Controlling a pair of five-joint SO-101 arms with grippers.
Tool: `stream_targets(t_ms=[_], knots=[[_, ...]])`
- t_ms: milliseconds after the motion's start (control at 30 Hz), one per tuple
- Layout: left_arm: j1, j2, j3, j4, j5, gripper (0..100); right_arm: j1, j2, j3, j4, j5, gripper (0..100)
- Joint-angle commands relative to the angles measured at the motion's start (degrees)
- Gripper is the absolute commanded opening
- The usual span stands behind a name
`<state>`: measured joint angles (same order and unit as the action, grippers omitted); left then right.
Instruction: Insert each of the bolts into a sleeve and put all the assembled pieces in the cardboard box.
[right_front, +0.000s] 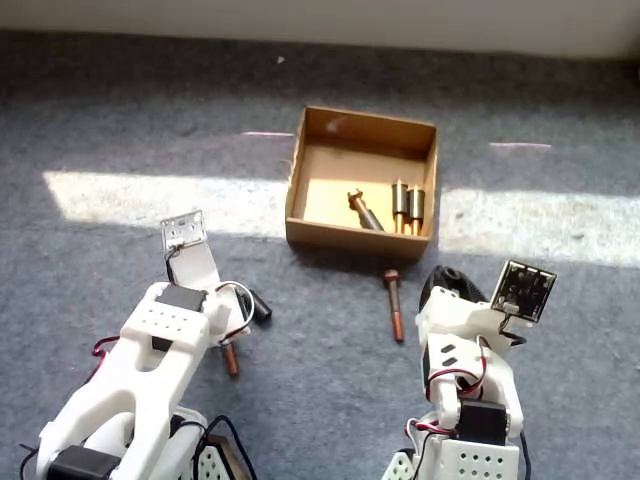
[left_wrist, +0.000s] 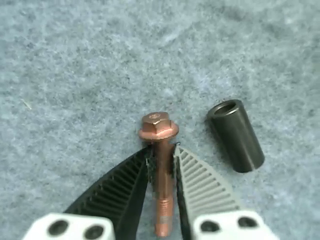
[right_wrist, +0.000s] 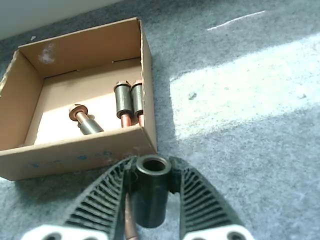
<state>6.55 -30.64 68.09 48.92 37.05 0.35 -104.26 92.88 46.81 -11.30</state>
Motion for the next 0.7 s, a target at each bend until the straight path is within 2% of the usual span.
stream_targets(t_ms=[0, 367, 467, 667], knots=[[-0.7, -0.4, -0.4, -1.2, 0.4, 2, 0.7, -0.9, -0.3, -1.6, 0.9, 0.6], [-0.7, -1.0, -3.2, -1.2, -0.1, 1, 0.7, -0.9, -0.3, -1.6, 0.9, 0.6], [-0.7, -1.0, -5.7, -0.8, -4.4, 1, 0.7, -0.9, -0.3, -1.6, 0.9, 0.6], [-0.6, -6.1, -10.9, 7.6, -5.5, 1, 0.7, -0.9, -0.3, -1.6, 0.9, 0.6]])
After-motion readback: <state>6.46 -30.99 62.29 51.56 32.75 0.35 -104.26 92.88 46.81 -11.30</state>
